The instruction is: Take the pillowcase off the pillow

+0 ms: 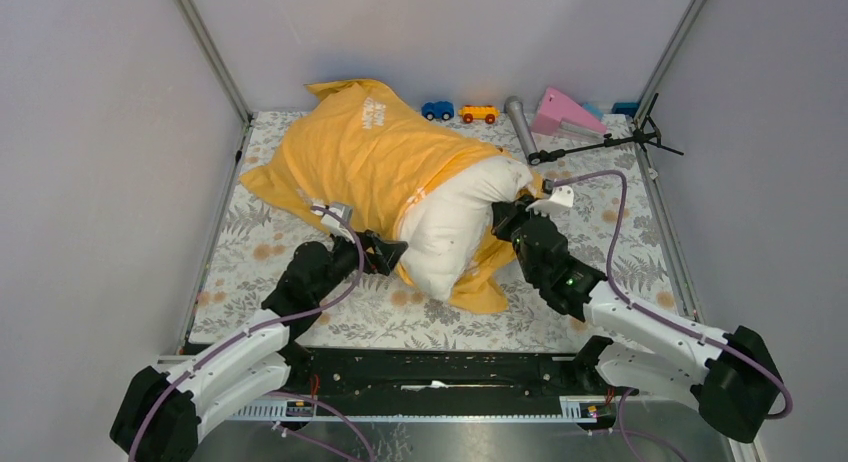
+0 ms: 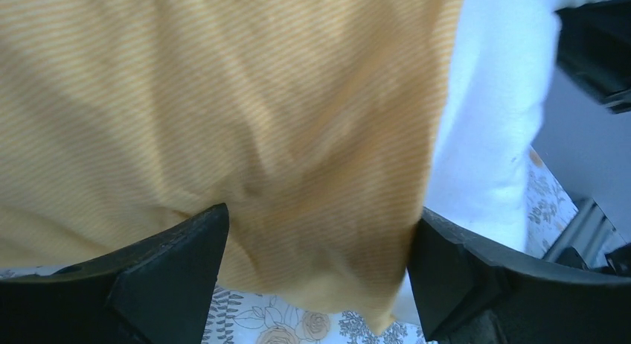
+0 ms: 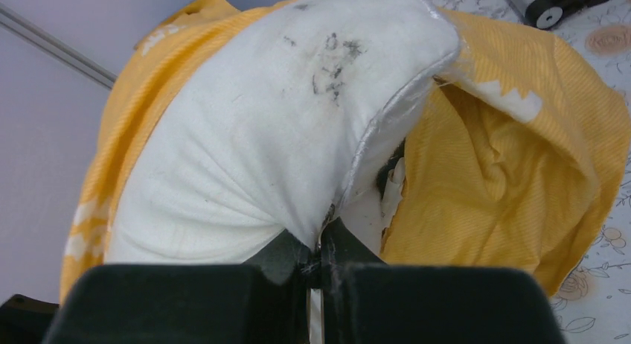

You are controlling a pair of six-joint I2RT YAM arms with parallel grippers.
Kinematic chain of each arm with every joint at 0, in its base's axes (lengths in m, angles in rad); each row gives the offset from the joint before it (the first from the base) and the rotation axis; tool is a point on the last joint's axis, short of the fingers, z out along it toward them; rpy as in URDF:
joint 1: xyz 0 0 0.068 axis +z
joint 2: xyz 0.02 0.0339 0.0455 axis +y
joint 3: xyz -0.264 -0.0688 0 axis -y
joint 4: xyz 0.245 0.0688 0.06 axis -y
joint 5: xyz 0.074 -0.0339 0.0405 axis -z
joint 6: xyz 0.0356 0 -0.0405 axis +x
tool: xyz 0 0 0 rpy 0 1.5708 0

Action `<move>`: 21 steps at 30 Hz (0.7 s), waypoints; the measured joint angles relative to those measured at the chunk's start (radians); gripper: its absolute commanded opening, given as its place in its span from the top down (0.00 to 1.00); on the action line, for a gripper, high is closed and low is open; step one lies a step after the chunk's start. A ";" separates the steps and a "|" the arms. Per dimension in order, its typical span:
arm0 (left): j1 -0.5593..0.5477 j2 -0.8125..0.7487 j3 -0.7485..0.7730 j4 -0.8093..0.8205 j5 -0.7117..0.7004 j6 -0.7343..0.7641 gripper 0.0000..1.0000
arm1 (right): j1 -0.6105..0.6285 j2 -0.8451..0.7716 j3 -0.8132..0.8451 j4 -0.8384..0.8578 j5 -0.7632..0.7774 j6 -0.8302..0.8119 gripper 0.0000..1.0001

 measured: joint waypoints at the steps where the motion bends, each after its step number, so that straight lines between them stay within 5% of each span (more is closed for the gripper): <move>1: 0.000 -0.006 0.000 -0.006 -0.019 -0.001 0.05 | 0.000 -0.008 0.029 -0.030 0.001 0.000 1.00; 8: -0.001 0.077 0.018 0.062 0.070 -0.001 0.04 | 0.000 0.025 0.286 -0.294 0.023 -0.012 1.00; 10: -0.005 0.120 0.032 0.074 0.102 -0.001 0.16 | 0.000 0.060 0.366 -0.358 0.041 -0.021 1.00; 14: -0.009 0.131 0.038 0.064 0.108 -0.005 0.59 | 0.000 0.110 0.481 -0.460 0.059 -0.033 1.00; 19: -0.020 0.152 0.103 -0.047 -0.025 -0.022 0.85 | 0.000 0.113 0.505 -0.576 0.058 -0.020 1.00; 21: -0.021 0.150 0.114 -0.087 -0.097 -0.049 0.89 | -0.003 0.111 0.505 -0.626 0.056 -0.006 1.00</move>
